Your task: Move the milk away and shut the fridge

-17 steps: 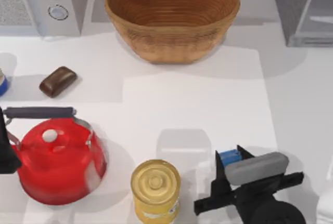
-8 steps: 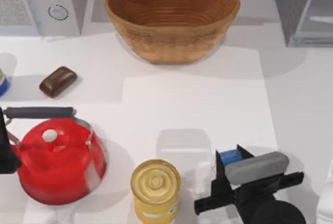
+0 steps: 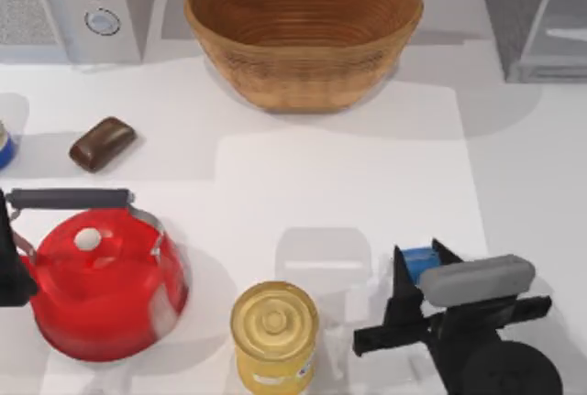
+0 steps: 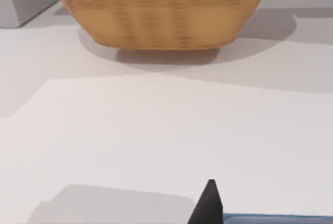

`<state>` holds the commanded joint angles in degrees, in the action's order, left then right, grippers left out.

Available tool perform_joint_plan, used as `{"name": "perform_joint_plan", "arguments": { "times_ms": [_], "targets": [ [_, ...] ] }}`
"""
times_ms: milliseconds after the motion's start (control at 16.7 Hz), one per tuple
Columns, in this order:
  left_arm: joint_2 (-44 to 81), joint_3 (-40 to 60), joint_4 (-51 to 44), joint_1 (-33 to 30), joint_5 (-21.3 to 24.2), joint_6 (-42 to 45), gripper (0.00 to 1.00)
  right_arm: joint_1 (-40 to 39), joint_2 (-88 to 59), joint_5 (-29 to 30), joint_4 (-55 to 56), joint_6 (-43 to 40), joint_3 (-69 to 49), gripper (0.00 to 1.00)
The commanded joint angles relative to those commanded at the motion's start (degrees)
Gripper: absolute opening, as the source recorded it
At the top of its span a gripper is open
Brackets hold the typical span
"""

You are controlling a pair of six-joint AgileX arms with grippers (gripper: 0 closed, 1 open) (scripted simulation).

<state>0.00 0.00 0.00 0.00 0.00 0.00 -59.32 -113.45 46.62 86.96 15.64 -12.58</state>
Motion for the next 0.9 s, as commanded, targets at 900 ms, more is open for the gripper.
{"name": "perform_joint_plan", "arguments": {
  "times_ms": [900],
  "targets": [
    [0.0, 0.0, 0.0, 0.0, 0.0, 0.0, 1.0, -2.1, 9.4, -0.9, -13.7, -2.7, -1.1, 0.0]
  ]
}}
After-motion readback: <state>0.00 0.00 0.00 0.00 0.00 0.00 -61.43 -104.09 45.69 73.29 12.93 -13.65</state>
